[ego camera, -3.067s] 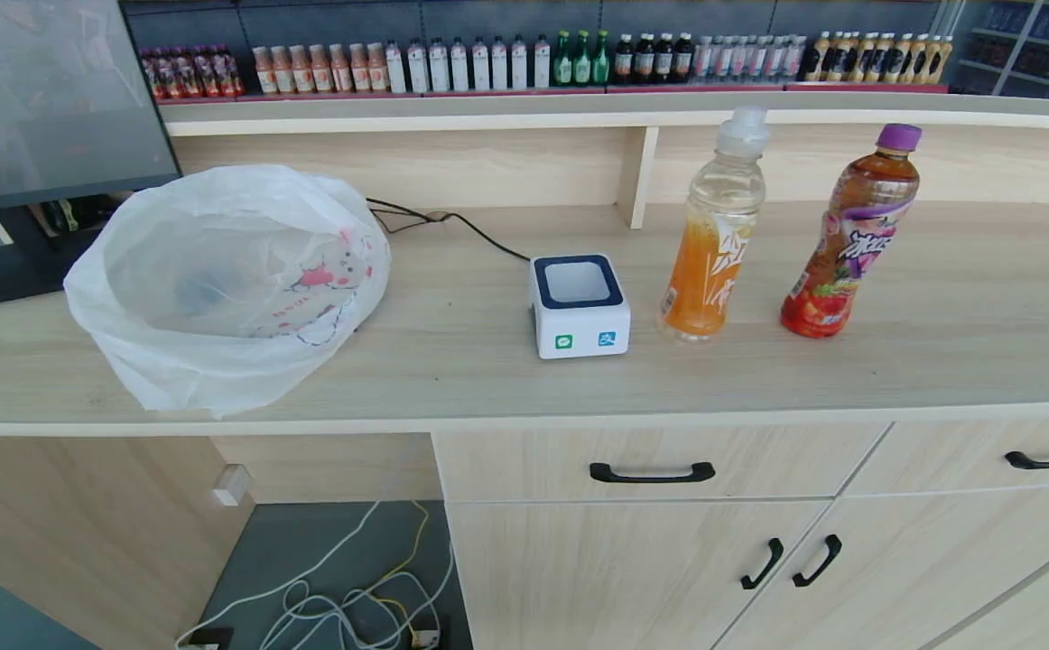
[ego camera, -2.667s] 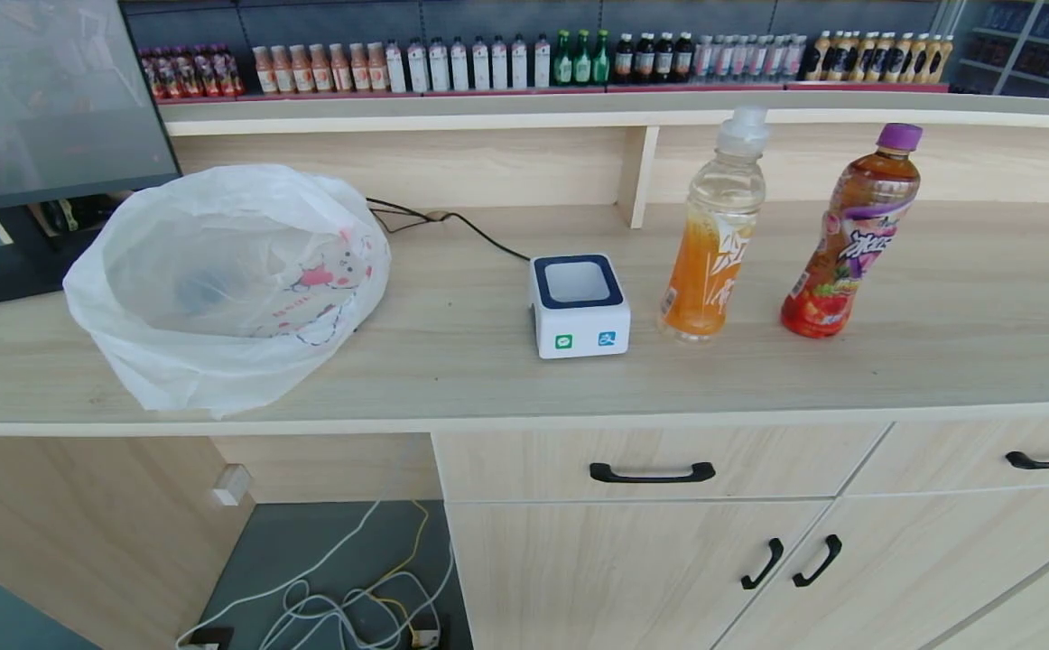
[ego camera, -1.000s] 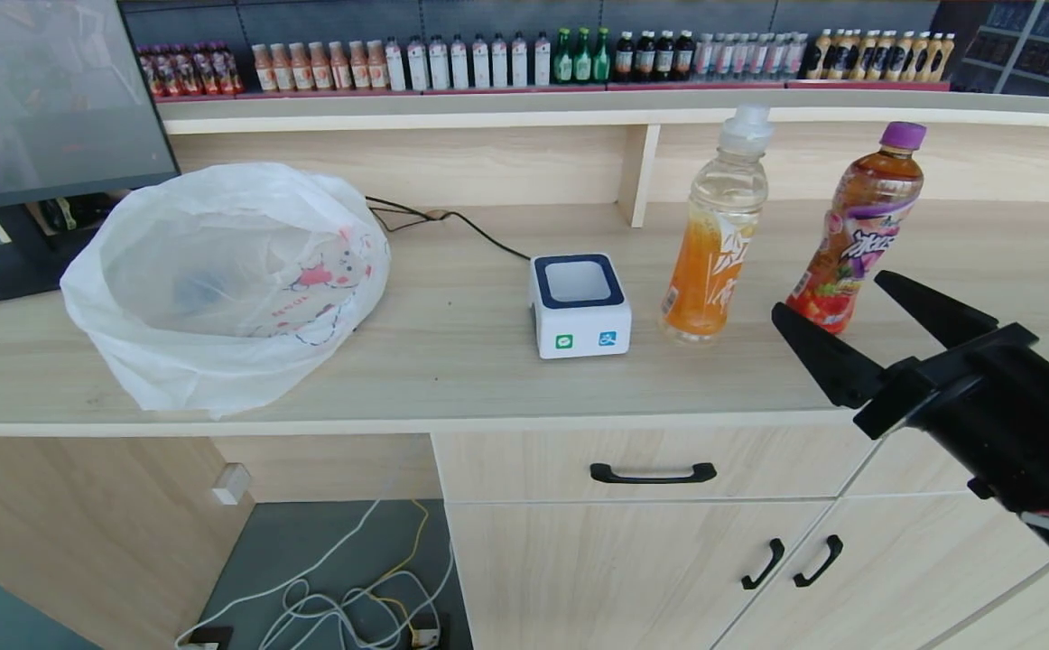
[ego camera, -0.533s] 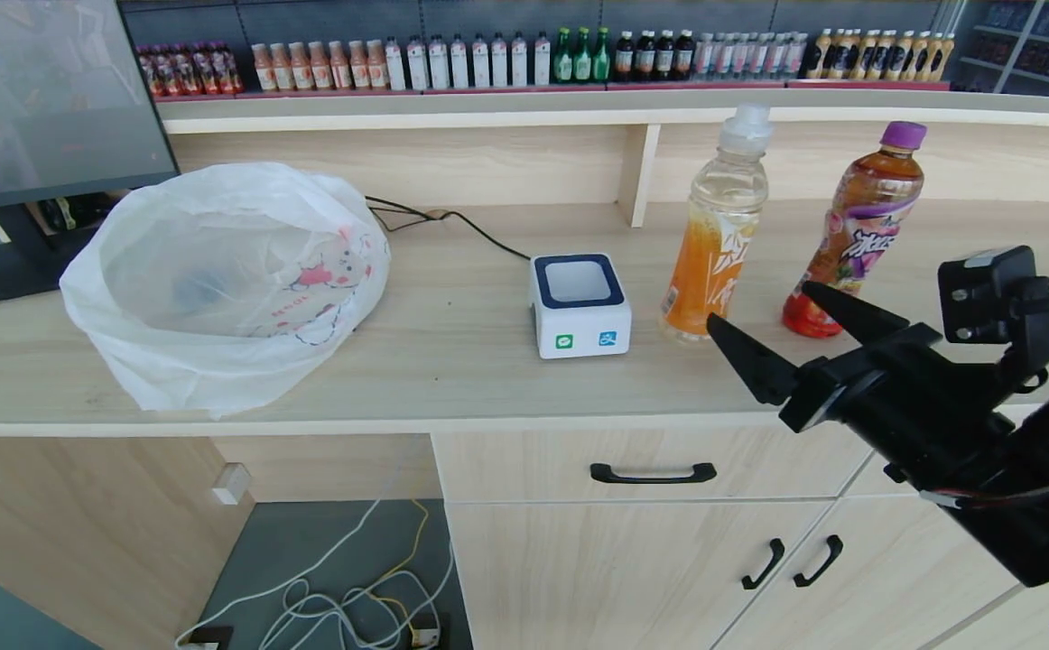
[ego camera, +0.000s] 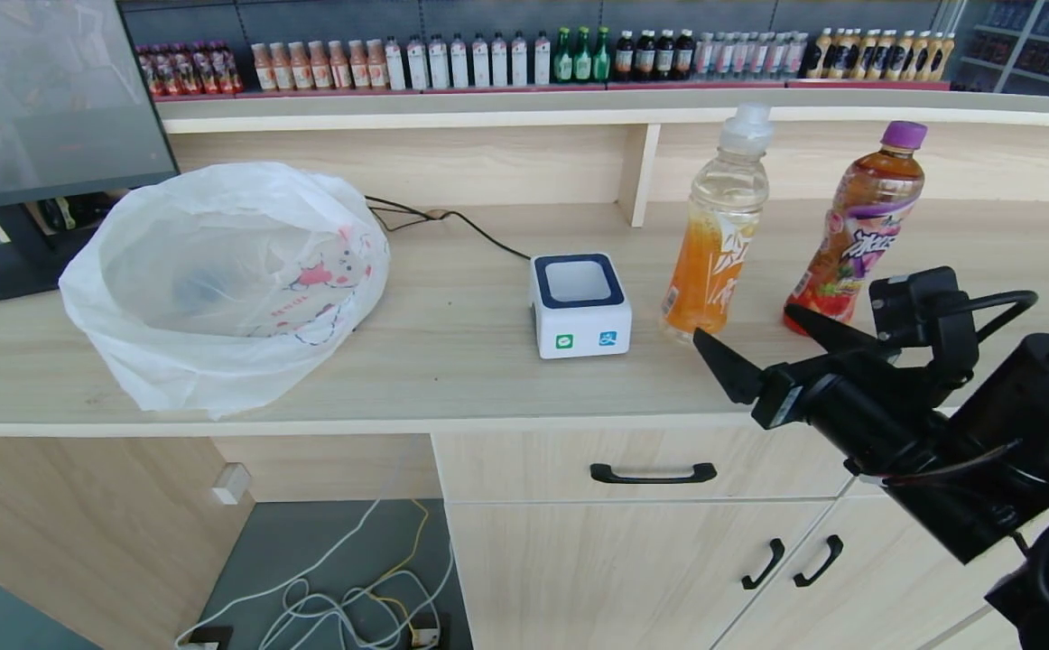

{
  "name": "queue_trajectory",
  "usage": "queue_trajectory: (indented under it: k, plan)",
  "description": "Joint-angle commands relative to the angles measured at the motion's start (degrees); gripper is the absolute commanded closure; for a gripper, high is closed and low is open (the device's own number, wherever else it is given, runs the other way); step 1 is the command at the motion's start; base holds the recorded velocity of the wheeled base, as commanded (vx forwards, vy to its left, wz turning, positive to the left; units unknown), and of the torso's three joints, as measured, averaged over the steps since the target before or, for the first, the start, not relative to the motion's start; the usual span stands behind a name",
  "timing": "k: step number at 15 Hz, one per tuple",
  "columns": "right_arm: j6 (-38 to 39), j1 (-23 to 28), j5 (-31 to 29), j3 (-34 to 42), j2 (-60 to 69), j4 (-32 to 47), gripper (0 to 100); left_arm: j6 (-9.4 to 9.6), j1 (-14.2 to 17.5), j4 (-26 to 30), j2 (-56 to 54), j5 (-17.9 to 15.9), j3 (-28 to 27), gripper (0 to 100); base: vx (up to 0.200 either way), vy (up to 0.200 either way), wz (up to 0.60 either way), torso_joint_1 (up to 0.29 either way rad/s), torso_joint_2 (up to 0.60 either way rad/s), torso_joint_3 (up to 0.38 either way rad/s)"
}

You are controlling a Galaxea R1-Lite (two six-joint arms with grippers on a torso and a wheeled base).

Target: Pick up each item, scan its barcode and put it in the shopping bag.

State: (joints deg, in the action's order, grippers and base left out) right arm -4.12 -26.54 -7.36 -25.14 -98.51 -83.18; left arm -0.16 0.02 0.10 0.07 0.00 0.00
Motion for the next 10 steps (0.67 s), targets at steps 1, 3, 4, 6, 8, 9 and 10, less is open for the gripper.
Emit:
queue_trajectory:
  k: [1,3,4,6,8,9,10]
  plan:
    - [1.4,0.3,-1.3,-0.8,-1.2,0.4,0,-0.02,0.1,0.0,0.0,0.0,0.0,0,0.0,0.0,0.0,0.0,0.0,0.0]
    - [2.1,0.7,-2.6,-7.0,-1.7,3.3,0,-0.02,0.1,0.0,0.0,0.0,0.0,0,0.0,0.0,0.0,0.0,0.0,0.0]
    - [2.2,0.9,-4.9,-9.8,-1.3,6.6,0,-0.02,0.1,0.0,0.0,0.0,0.0,0,0.0,0.0,0.0,0.0,0.0,0.0]
    - [3.6,1.1,-5.9,-14.8,-0.8,12.4,0,-0.02,0.1,0.0,0.0,0.0,0.0,0,0.0,0.0,0.0,0.0,0.0,0.0]
    - [3.7,2.2,-6.1,-19.0,-2.1,15.1,0,-0.02,0.1,0.0,0.0,0.0,0.0,0,0.0,0.0,0.0,0.0,0.0,0.0]
    - [3.6,2.6,-6.1,-19.6,-2.6,15.2,0,-0.02,0.1,0.0,0.0,0.0,0.0,0,0.0,0.0,0.0,0.0,0.0,0.0]
    - [3.6,3.8,-6.1,-20.9,-3.8,15.2,0,-0.02,0.0,0.0,0.0,0.0,0.0,0,0.0,0.0,0.0,0.0,0.0,0.0]
